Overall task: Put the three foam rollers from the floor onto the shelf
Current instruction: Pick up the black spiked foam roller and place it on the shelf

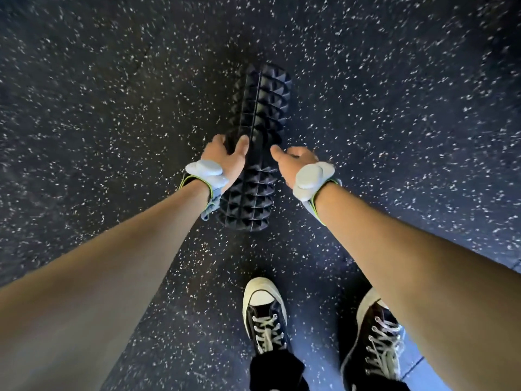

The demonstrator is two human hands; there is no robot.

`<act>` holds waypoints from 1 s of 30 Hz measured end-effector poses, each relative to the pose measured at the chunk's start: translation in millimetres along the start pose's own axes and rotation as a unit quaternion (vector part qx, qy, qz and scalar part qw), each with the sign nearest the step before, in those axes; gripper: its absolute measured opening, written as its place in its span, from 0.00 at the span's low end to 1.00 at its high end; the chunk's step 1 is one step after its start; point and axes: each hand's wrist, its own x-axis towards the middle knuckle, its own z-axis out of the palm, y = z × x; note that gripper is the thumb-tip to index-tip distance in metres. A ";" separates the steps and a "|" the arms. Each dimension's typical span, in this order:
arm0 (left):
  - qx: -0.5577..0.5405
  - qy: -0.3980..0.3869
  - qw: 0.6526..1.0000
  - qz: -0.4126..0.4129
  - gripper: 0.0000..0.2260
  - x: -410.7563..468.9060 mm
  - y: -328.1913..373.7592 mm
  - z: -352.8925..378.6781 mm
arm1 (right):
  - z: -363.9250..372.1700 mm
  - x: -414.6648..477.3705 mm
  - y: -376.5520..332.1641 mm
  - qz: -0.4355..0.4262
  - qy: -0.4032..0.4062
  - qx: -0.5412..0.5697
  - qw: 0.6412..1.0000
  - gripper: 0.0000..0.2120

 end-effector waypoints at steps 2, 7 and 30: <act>-0.011 -0.018 1.000 0.010 0.32 9.7 -11.9 21.5 | 11.8 12.4 11.4 0.009 -0.011 0.012 1.000 0.26; -0.049 -0.009 0.999 0.017 0.32 2.5 -13.2 21.5 | 26.0 19.1 16.3 0.013 -0.033 0.028 0.999 0.44; -0.089 -0.049 0.994 0.032 0.30 -194.7 85.3 -60.4 | -95.6 -192.8 -40.3 0.058 -0.001 0.037 0.998 0.37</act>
